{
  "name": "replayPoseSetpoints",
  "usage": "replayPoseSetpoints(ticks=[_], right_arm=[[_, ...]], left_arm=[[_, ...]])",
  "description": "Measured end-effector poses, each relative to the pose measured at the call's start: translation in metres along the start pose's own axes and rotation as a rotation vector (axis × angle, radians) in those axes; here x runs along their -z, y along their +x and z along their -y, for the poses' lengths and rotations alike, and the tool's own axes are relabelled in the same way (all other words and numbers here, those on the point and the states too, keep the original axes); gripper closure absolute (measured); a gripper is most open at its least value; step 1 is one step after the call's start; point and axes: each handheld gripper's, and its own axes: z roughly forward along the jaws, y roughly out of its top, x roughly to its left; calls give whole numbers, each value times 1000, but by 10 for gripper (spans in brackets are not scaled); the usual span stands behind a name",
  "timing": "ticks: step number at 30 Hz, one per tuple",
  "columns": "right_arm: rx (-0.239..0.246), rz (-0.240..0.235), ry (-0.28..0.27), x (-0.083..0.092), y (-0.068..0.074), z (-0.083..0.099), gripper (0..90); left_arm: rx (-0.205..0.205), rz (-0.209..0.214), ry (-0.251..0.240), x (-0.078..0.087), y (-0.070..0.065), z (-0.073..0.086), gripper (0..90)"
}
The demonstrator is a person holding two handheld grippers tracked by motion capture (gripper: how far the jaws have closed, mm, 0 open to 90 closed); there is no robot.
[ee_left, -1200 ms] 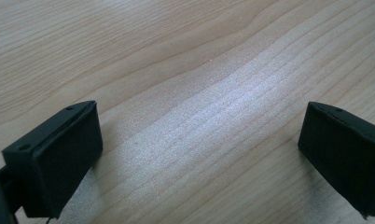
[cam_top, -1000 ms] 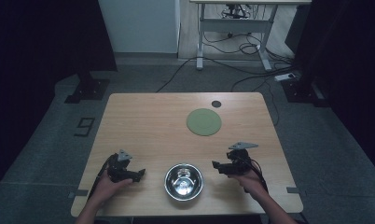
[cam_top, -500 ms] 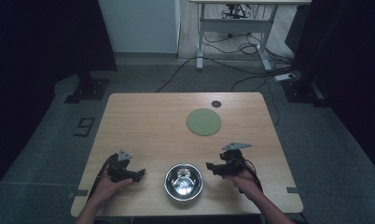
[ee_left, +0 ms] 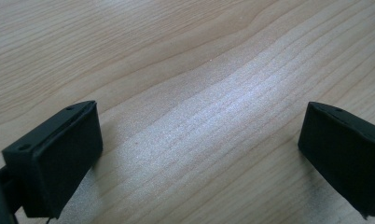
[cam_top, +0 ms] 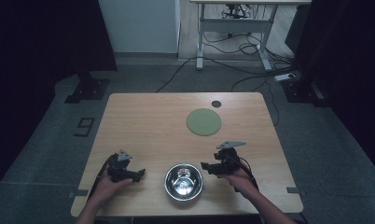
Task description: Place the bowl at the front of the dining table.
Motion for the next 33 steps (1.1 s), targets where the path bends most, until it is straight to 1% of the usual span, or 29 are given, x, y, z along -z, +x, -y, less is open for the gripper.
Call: replayPoseSetpoints(ticks=[5, 16, 21, 27, 30, 33], right_arm=[[20, -12, 18, -7, 8, -2, 251], [63, -34, 55, -27, 26, -5, 269], [68, -31, 83, -36, 28, -4, 280], [62, -32, 93, -44, 29, -6, 299], [66, -30, 108, -49, 30, -4, 318], [60, -40, 110, -52, 31, -3, 337]], left_arm=[[1, 0, 0, 0, 0, 0, 0], [0, 0, 0, 0, 0, 0, 0], [0, 0, 0, 0, 0, 0, 0], [0, 0, 0, 0, 0, 0, 0], [0, 0, 0, 0, 0, 0, 0], [0, 0, 0, 0, 0, 0, 0]])
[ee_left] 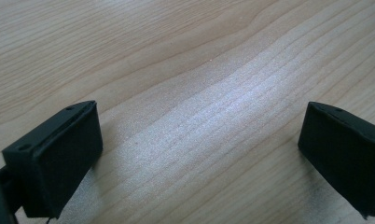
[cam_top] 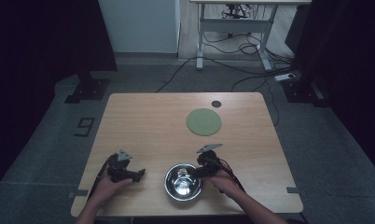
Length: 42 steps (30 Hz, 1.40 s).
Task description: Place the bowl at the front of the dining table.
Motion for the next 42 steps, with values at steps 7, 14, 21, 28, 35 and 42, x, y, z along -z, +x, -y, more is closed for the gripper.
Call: replayPoseSetpoints(ticks=[7, 14, 21, 28, 35, 42], right_arm=[[18, 7, 34, -9, 5, 5, 389], [24, 25, 56, -13, 6, 8, 452], [11, 10, 66, -11, 4, 8, 568], [1, -6, 96, -12, 1, 10, 674], [-17, -39, 103, -14, 0, 10, 814], [-64, -85, 103, -13, -5, 10, 848]], left_arm=[[0, 0, 0, 0, 0, 0, 0], [0, 0, 0, 0, 0, 0, 0], [0, 0, 0, 0, 0, 0, 0], [0, 0, 0, 0, 0, 0, 0], [0, 0, 0, 0, 0, 0, 0], [0, 0, -1, 0, 0, 0, 0]])
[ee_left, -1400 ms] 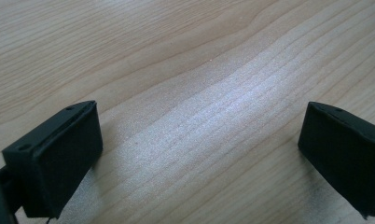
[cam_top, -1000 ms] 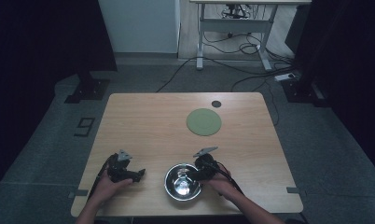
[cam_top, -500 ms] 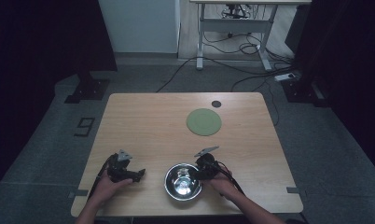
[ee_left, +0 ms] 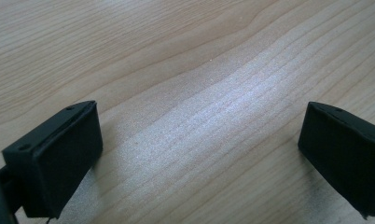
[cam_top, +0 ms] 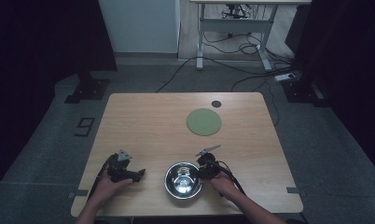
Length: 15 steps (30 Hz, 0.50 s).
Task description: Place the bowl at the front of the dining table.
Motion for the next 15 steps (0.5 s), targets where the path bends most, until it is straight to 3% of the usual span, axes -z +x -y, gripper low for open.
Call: replayPoseSetpoints(ticks=[3, 15], right_arm=[[-63, -49, -10, 1, -4, 0, 869], [-109, -57, -47, 4, -8, -1, 868]], left_arm=[[1, 0, 0, 0, 0, 0, 0], [0, 0, 0, 0, 0, 0, 0]])
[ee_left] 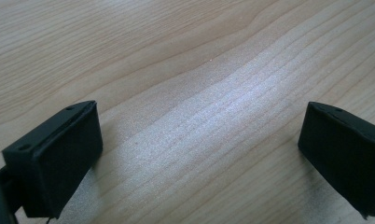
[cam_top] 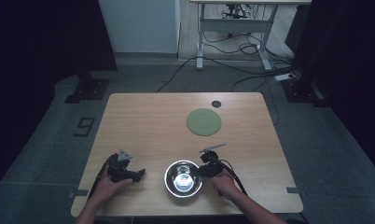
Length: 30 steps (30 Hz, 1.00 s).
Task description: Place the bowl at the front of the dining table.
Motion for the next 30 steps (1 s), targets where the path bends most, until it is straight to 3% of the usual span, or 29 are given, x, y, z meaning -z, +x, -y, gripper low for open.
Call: replayPoseSetpoints(ticks=[11, 30], right_arm=[[-39, -22, -68, 16, -8, -4, 867], [-82, 8, -155, 37, -21, -8, 857]], left_arm=[[0, 0, 0, 0, 0, 0, 0], [0, 0, 0, 0, 0, 0, 0]])
